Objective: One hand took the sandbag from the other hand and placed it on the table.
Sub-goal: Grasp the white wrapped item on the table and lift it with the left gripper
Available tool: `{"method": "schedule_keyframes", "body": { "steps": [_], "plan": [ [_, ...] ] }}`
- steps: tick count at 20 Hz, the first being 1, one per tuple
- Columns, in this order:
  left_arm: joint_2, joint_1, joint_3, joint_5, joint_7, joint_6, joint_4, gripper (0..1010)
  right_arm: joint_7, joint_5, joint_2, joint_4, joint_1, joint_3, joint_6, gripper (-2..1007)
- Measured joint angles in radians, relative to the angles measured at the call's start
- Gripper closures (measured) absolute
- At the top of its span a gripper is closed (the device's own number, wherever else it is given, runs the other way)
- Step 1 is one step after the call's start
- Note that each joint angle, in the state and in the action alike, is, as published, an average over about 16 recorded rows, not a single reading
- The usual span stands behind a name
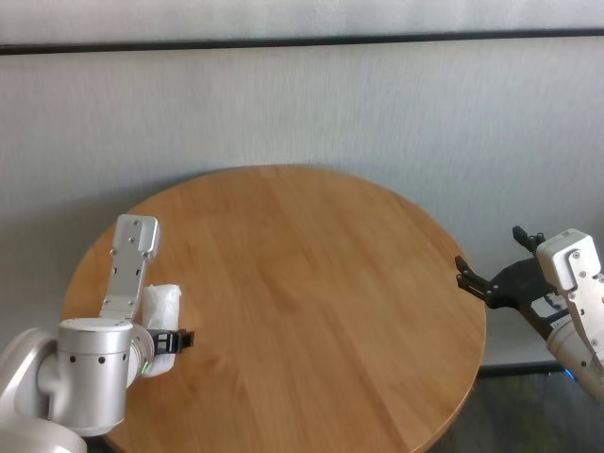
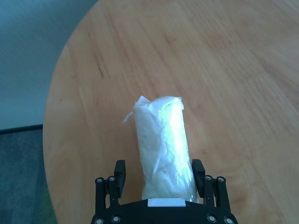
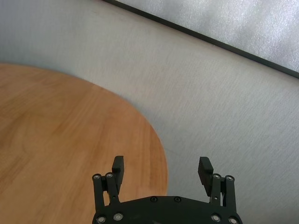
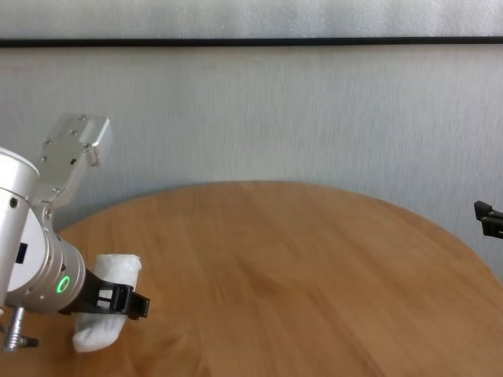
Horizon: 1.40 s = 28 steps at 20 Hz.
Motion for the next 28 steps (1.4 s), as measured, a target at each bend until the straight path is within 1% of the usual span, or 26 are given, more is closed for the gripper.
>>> {"method": "schedule_keyframes", "body": {
  "steps": [10, 15, 20, 28],
  "plan": [
    [0.003, 0.0, 0.003, 0.0, -0.001, 0.0, -0.002, 338, 0.0, 0.0, 0.0, 0.0, 0.0, 0.0, 0.0, 4],
    [0.003, 0.001, 0.004, 0.0, -0.001, 0.0, -0.002, 433, 0.0, 0.0, 0.0, 0.0, 0.0, 0.0, 0.0, 4],
    [0.003, 0.001, 0.004, 0.0, -0.001, 0.0, -0.003, 481, 0.0, 0.0, 0.0, 0.0, 0.0, 0.0, 0.0, 4],
    [0.004, 0.001, 0.005, 0.0, -0.001, 0.0, -0.003, 505, 0.0, 0.0, 0.0, 0.0, 0.0, 0.0, 0.0, 4]
  ]
}}
